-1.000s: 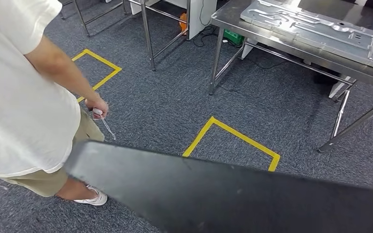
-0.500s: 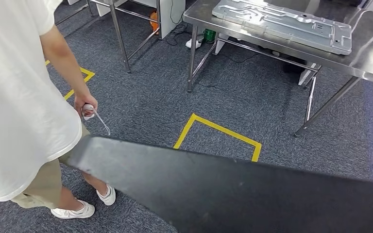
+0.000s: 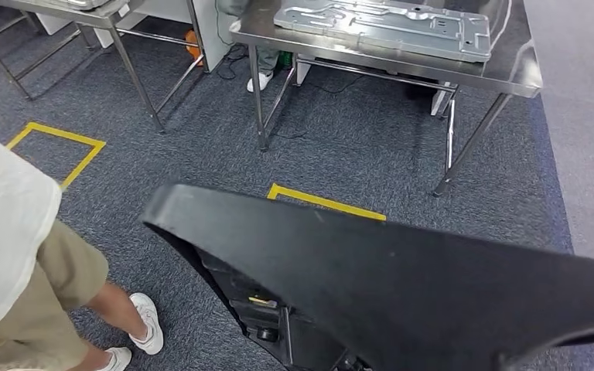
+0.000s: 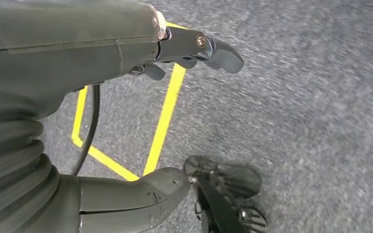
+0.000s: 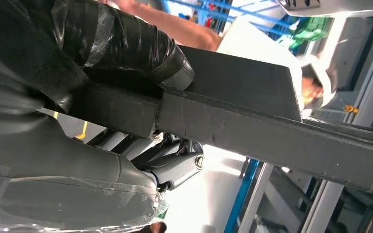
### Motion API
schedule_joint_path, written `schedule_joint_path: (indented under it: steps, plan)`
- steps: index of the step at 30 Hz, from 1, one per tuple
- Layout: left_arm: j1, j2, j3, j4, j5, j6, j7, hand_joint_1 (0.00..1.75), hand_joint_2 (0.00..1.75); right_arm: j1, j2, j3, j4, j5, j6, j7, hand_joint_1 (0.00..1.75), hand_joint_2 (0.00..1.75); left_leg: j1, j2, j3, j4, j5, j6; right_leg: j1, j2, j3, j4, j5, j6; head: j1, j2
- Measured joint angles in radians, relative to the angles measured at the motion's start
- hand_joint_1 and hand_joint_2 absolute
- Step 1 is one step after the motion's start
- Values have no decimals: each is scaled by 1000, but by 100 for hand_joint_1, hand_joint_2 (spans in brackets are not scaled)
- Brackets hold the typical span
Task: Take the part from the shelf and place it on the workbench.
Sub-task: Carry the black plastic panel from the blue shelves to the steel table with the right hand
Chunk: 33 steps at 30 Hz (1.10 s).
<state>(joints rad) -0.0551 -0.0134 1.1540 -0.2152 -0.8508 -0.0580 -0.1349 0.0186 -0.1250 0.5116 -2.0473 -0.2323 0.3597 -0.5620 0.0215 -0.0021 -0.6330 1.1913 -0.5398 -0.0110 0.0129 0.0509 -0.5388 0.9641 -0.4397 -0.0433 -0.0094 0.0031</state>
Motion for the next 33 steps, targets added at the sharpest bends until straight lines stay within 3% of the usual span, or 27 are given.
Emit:
schedule_joint_path:
  steps: [2, 3, 4, 6, 8, 9, 10, 12, 13, 14, 16, 18, 20, 22, 24, 26, 27, 28, 29, 30, 32, 33]
  plan:
    - [-1, 1, 0, 0, 0, 0, 0, 0, 175, 0, 0, 0, 2, 0, 0, 0, 169, 175, 1, -30, 55, -139, 66, 6, 1, 22, 0, 11, -9, 6, 0, 0]
    - [-1, 2, 0, 0, 0, 0, 0, 0, 175, 0, 0, 0, 3, 0, 1, 0, 169, 175, 1, -42, 73, -182, 80, 10, 1, 31, -2, 15, -12, 11, 0, 0]
    - [-2, 3, 0, 0, -1, 1, 0, 0, 175, 0, 0, -1, 3, 0, 1, 0, 169, 175, 0, -47, 80, -200, 81, 14, 1, 39, -6, 18, -14, 16, 0, 0]
    - [-5, 3, 0, 0, -3, 2, 0, 0, 175, 1, 1, -4, 3, -1, 3, 1, 169, 175, 0, -31, 83, -205, 82, 25, -2, 52, -12, 20, -14, 28, 0, 0]
    - [-8, 2, 0, 0, -6, 4, 0, 0, 175, 0, 1, -8, 3, -2, 3, 2, 169, 175, 3, -13, 84, -210, 86, 37, -3, 28, -27, 50, -33, 40, 1, 0]
    - [-8, 1, 0, 0, -7, 4, 0, 0, 175, -1, 1, -11, 3, -2, 3, 2, 169, 175, 6, -3, 85, -212, 87, 42, -5, 5, -47, 91, -59, 47, 1, 0]
    - [-6, 2, 0, 0, -7, 4, 0, 0, 175, -2, 1, -13, 3, -3, 2, 3, 169, 175, 5, 6, 85, -212, 86, 44, -9, -18, -78, 153, -92, 55, 2, 0]
    - [-3, 2, 0, 0, -8, 5, 0, 0, 175, -2, 1, -15, 4, -3, 2, 3, 169, 175, 5, 27, 85, -212, 83, 44, -20, -40, -147, 282, -144, 67, 2, 0]
    - [-2, 2, 0, 0, -8, 5, 0, 0, 175, -2, 1, -16, 4, -3, 2, 4, 169, 175, 6, 37, 86, -211, 81, 43, -24, -44, -165, 312, -145, 71, 2, 0]
    - [-3, 1, 0, 0, -8, 5, 0, 0, 175, -2, 1, -16, 4, -4, 2, 5, 169, 175, 6, 47, 89, -211, 79, 41, -28, -48, -162, 301, -126, 74, 2, 0]
    - [-4, 1, 0, 0, -9, 4, -2, 0, 175, -2, 1, -17, 4, -6, 3, 7, 169, 175, 7, 65, 98, -212, 73, 35, -29, -68, -98, 174, -51, 70, 2, 0]
    - [-5, 0, 0, 0, -10, 2, -4, 0, 175, -3, 1, -18, 4, -9, 5, 8, 169, 175, 6, 80, 109, -213, 65, 24, -21, -103, -37, 52, -9, 58, 2, 0]
    - [-5, 0, 0, 0, -12, 0, -6, 0, 175, -4, 1, -19, 4, -10, 8, 10, 169, 175, 7, 96, 116, -216, 60, 11, -11, -110, -26, 22, -10, 45, 2, 0]
    - [-8, -1, 0, 0, -14, -3, -8, 0, 175, -2, 2, -21, 3, -8, 9, 12, 169, 175, 8, 104, 127, -221, 55, -2, -12, -89, -21, 12, -5, 34, 2, 0]
    - [-10, 0, 0, 0, -14, -7, -14, 0, 175, -3, 5, -23, 3, -2, 4, 12, 169, 175, 10, 72, 112, -176, 22, -7, -16, -73, -10, -4, 3, 22, 2, 0]
    - [-6, 1, 3, 0, -14, -14, -18, 0, 175, -4, 7, -24, 4, 4, -2, 13, 169, 175, 10, 25, 48, -44, -44, -5, -15, -61, -6, -5, 2, 10, 1, 0]
    - [-4, 1, 5, 0, -13, -20, -19, 0, 175, -4, 7, -24, 5, 6, -2, 13, 169, 175, 9, 15, 11, 25, -70, -5, -12, -54, -5, -3, 0, 6, 1, 0]
    - [-1, 2, 8, 0, -12, -24, -19, 0, 175, -4, 7, -24, 7, 9, -3, 13, 169, 175, 7, 10, -16, 68, -76, -4, -9, -46, -3, -2, -3, 4, 1, 0]
    - [0, 2, 11, 0, -11, -28, -20, 0, 175, -3, 7, -25, 9, 11, -3, 13, 169, 175, 6, 9, -25, 74, -61, -3, -7, -39, 0, -1, -6, 4, 1, 0]
    - [1, 2, 14, 0, -11, -32, -20, 0, 175, -3, 7, -25, 10, 14, -3, 13, 169, 175, 6, 8, -14, 35, -25, -1, -5, -34, 6, 0, -9, 5, 1, 0]
    - [0, 3, 17, 0, -9, -41, -20, 0, 175, -3, 7, -25, 12, 16, -3, 13, 169, 175, 3, 4, 43, -107, 55, 6, -2, -26, 17, 3, -19, 10, 1, 0]
    - [-1, 4, 18, 0, -8, -45, -19, 0, 175, -3, 7, -25, 12, 17, -3, 12, 169, 175, 2, 1, 68, -165, 78, 10, 0, -23, 20, 5, -24, 14, 1, 0]
